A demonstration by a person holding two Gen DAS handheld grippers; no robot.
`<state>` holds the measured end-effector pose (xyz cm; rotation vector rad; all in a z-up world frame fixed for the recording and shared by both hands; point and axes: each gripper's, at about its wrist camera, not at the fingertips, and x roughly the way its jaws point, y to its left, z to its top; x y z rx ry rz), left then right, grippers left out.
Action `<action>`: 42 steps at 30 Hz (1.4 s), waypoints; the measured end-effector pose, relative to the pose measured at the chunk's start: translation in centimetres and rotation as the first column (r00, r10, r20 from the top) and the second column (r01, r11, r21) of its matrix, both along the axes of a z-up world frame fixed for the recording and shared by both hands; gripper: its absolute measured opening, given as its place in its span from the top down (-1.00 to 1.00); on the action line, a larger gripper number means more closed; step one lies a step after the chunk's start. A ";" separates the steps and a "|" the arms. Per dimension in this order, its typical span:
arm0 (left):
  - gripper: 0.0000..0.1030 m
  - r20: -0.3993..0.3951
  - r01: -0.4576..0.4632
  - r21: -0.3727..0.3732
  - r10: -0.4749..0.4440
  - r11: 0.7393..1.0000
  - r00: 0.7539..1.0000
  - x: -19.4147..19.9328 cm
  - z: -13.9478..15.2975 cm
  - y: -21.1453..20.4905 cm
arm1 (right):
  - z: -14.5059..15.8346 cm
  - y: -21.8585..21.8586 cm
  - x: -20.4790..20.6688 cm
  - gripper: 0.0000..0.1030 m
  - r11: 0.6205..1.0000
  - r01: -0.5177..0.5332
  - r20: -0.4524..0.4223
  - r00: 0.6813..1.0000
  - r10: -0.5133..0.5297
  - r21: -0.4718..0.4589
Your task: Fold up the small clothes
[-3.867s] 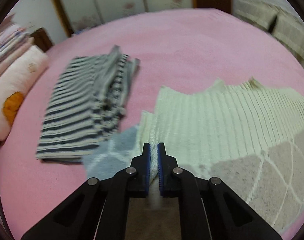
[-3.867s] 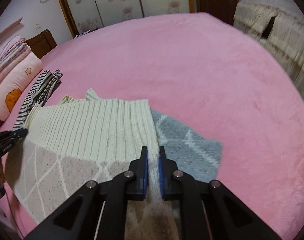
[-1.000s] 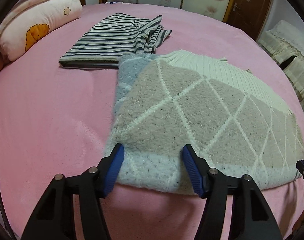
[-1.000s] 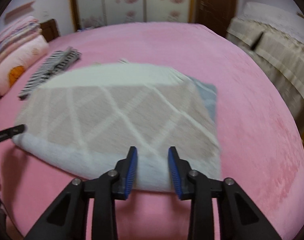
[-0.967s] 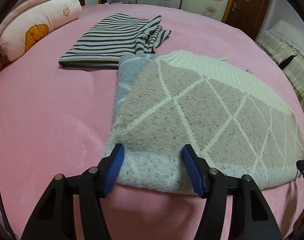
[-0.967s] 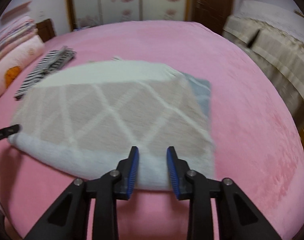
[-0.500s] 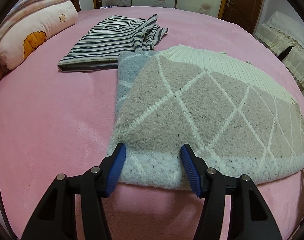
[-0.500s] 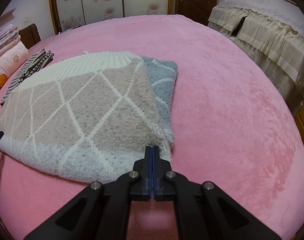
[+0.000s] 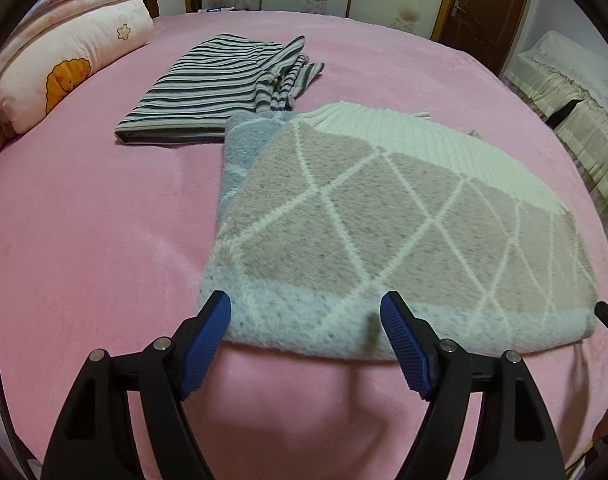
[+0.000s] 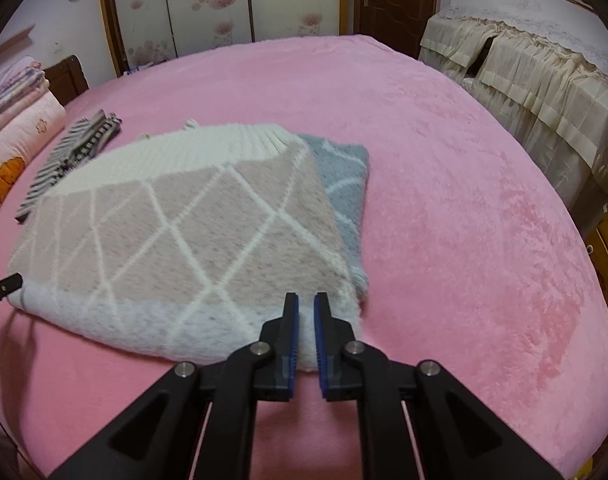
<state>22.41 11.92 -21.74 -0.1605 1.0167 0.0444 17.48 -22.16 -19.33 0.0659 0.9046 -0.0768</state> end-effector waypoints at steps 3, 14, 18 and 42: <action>-0.52 0.000 0.009 -0.014 -0.009 1.000 1.000 -0.7 0.9 -0.5 | 1.2 0.8 -0.5 0.76 1.000 -0.024 0.028 0.999 0.023 0.013; -0.59 0.011 0.012 -0.177 -0.010 0.984 1.000 -3.3 2.5 -0.5 | 5.3 4.9 -1.6 0.54 0.992 -0.126 0.136 0.983 0.122 0.027; -0.59 0.020 -0.010 -0.321 0.017 0.947 1.000 -4.4 0.8 0.5 | 5.1 6.8 -1.4 0.54 0.985 -0.167 0.139 0.977 0.161 0.032; -0.60 0.129 -0.108 -0.715 0.283 0.690 0.950 1.1 -8.3 4.0 | 1.4 11.9 1.9 0.54 0.968 -0.248 0.110 0.964 0.243 0.033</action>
